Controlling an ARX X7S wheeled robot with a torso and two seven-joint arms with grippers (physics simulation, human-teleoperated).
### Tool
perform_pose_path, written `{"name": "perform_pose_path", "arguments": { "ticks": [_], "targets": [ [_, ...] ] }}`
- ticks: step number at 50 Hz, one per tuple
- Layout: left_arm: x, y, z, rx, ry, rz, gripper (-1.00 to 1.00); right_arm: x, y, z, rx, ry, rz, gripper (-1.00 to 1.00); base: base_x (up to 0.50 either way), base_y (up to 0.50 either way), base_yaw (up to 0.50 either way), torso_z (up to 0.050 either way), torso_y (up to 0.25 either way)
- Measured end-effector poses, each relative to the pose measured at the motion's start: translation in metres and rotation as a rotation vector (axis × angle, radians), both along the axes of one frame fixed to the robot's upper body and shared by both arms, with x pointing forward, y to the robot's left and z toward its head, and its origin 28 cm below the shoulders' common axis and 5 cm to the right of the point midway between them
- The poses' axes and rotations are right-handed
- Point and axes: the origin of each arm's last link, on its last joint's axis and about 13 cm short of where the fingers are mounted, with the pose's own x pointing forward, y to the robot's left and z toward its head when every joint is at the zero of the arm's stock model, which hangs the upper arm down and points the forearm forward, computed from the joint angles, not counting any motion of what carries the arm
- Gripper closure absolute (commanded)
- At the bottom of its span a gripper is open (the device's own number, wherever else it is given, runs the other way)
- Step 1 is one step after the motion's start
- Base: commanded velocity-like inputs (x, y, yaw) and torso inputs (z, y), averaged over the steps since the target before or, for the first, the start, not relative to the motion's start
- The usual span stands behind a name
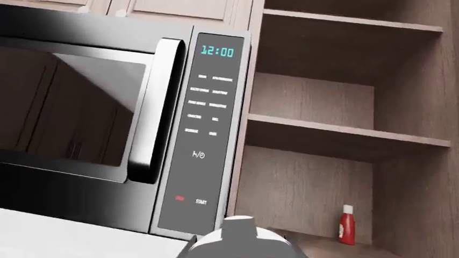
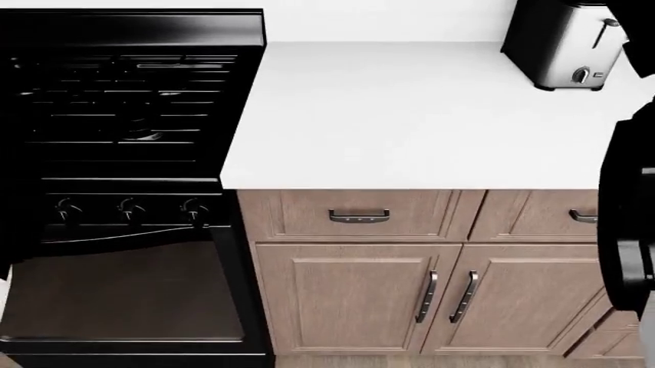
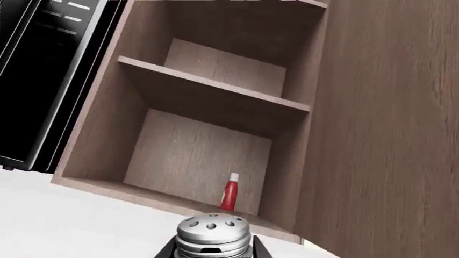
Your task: Pick and place the shaker into the drawer. Then close the cabinet.
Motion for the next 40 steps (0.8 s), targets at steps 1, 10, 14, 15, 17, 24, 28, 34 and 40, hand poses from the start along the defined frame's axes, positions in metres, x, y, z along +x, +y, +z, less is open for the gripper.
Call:
{"name": "perform_pose_path", "arguments": {
  "ticks": [1,10,14,15,17,24,28,34,40],
  "targets": [
    [0.001,0.000,-0.005,0.004,0.006,0.001,1.00,0.000,-0.001,-0.004,0.004,0.010,0.002,1.00,0.00,0.00,0.00,0.000,0.000],
    [0.008,0.005,-0.056,0.040,0.075,0.007,1.00,-0.003,-0.002,-0.041,0.031,0.083,0.022,1.00,0.00,0.00,0.00,0.000,0.000],
    [0.010,0.008,-0.082,0.052,0.107,0.000,1.00,-0.005,-0.003,-0.059,0.034,0.115,0.034,1.00,0.00,0.00,0.00,0.000,0.000],
    [0.010,0.008,-0.089,0.055,0.115,-0.001,1.00,-0.006,-0.003,-0.064,0.035,0.123,0.037,1.00,0.00,0.00,0.00,0.000,0.000],
    [0.011,0.010,-0.103,0.057,0.130,-0.007,1.00,-0.008,-0.003,-0.074,0.036,0.140,0.044,1.00,0.00,0.00,0.00,0.000,0.000],
    [0.008,0.014,-0.152,0.059,0.176,-0.036,1.00,-0.017,-0.006,-0.112,0.049,0.191,0.074,1.00,0.00,0.00,0.00,0.002,0.000],
    [0.008,0.015,-0.179,0.065,0.200,-0.039,1.00,-0.022,-0.007,-0.133,0.060,0.217,0.087,1.00,0.00,0.00,0.00,0.000,0.000],
    [0.007,0.015,-0.211,0.076,0.226,-0.038,1.00,-0.027,-0.009,-0.161,0.076,0.250,0.099,1.00,0.00,0.00,0.00,0.000,0.000],
    [0.007,0.015,-0.236,0.090,0.236,-0.027,1.00,-0.033,-0.011,-0.185,0.093,0.274,0.099,1.00,0.00,0.00,0.00,0.000,0.000]
  ]
}}
